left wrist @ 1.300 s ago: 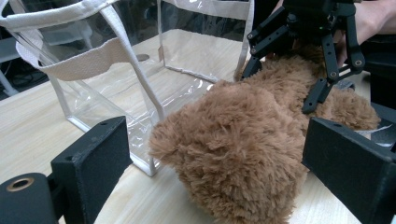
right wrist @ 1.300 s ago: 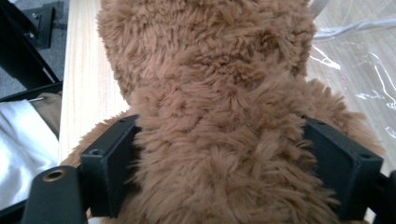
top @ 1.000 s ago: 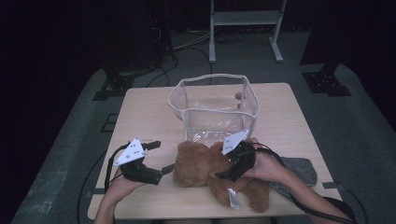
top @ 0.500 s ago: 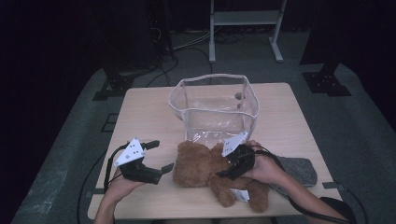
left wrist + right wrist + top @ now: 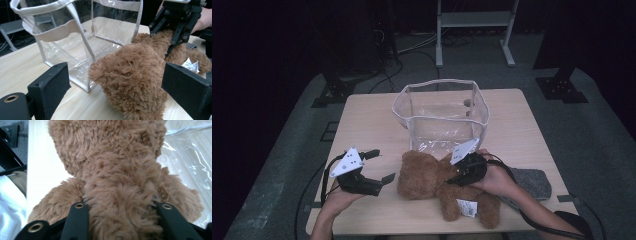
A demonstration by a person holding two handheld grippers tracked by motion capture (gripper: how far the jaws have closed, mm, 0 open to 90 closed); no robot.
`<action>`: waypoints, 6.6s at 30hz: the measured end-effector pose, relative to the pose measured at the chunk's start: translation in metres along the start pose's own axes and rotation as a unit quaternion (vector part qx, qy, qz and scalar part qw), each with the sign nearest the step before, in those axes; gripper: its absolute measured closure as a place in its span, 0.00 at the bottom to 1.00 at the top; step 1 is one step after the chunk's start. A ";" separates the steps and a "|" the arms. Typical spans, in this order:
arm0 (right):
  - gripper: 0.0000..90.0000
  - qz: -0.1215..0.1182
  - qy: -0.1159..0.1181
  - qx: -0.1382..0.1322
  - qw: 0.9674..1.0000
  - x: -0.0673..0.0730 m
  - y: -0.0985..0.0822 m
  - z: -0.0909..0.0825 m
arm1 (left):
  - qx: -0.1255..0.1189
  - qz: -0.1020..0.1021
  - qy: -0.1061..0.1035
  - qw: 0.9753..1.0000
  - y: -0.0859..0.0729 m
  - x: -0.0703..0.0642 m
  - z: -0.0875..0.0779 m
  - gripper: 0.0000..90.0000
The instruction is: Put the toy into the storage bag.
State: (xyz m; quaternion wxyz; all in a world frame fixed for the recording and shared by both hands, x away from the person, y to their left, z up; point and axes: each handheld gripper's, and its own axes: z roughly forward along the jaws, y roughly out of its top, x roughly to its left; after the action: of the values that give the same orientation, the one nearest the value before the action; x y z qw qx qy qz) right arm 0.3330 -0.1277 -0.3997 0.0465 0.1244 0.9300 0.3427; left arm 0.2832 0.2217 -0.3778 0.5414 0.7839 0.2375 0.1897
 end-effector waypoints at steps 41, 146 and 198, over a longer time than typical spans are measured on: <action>0.74 -0.026 0.013 -0.097 0.995 0.019 0.080 -0.112 | -0.018 -0.023 0.041 0.999 -0.012 0.019 -0.026 0.07; 0.72 0.062 -0.073 -0.035 0.995 -0.171 0.163 -0.105 | 0.005 -0.024 0.012 1.000 -0.023 0.016 -0.016 0.07; 0.46 0.075 -0.040 -0.003 0.996 -0.156 0.097 -0.063 | 0.008 -0.022 0.004 1.000 -0.022 0.013 -0.015 0.07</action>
State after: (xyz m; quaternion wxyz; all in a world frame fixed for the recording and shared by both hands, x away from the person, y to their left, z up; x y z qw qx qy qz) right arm 0.4920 -0.1371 -0.2882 0.0583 0.2070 0.9143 0.3431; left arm 0.2820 0.2467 -0.3925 0.5377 0.7823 0.2585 0.1791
